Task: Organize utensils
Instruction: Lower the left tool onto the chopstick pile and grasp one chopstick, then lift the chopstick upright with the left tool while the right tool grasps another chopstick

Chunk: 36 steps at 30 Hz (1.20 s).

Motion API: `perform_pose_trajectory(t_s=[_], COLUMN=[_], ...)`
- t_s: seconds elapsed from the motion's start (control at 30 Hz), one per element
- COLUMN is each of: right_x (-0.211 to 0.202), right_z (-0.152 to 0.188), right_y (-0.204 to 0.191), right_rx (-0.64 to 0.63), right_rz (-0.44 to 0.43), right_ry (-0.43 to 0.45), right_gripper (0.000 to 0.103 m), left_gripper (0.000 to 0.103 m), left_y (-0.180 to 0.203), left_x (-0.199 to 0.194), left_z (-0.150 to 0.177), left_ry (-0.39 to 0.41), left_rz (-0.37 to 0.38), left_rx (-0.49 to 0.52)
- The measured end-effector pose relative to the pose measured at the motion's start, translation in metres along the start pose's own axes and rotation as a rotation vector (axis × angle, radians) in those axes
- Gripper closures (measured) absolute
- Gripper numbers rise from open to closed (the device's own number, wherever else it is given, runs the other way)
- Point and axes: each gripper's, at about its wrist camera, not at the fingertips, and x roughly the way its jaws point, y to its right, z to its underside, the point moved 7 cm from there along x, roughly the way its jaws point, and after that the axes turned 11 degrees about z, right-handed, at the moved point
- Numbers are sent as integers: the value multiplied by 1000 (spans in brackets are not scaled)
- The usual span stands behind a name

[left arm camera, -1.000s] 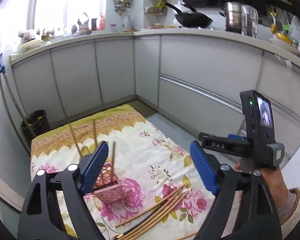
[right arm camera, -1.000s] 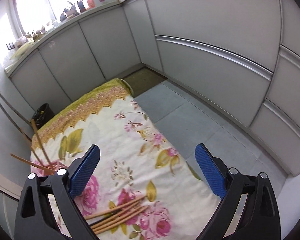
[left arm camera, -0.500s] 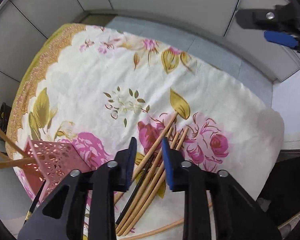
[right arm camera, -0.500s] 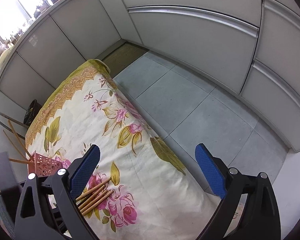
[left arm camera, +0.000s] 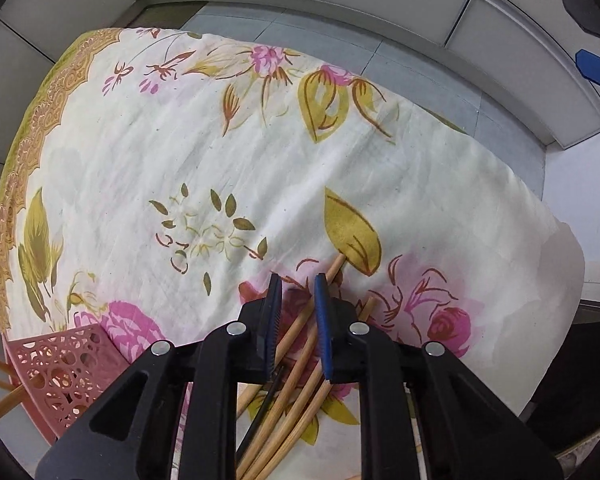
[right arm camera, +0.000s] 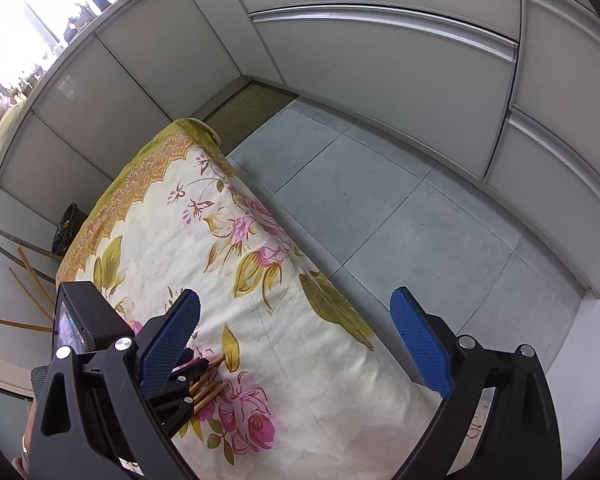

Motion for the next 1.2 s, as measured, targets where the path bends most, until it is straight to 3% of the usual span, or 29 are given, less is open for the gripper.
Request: perform_pose_trajectory(t_s=[0.3, 0.37, 0.53, 0.7, 0.83, 1.03, 1.13, 1.2], right_x=[-4, -5, -2, 5, 22, 56, 61, 55], right_z=[-9, -8, -7, 10, 42, 111, 134, 149], right_y=[15, 15, 12, -13, -43, -89, -101, -106], right_rx=[58, 61, 52, -3, -2, -18, 5, -8], right_rz=[6, 5, 3, -51, -174, -245, -223, -225], right_ry=[19, 21, 8, -60, -225, -521, -580, -610], right_gripper=[10, 10, 10, 10, 10, 38, 54, 72], left_gripper=[86, 86, 94, 96, 97, 97, 98, 98], left_y=[14, 15, 14, -4, -5, -10, -7, -2], left_x=[-1, 3, 8, -15, -60, -135, -170, -190], left_z=[-9, -9, -7, -1, 15, 60, 85, 103], left_ry=[5, -6, 4, 126, 258, 469, 558, 610], left_rz=[18, -7, 9, -48, -96, -166, -193, -203], left_rx=[32, 27, 5, -58, -78, -141, -161, -166])
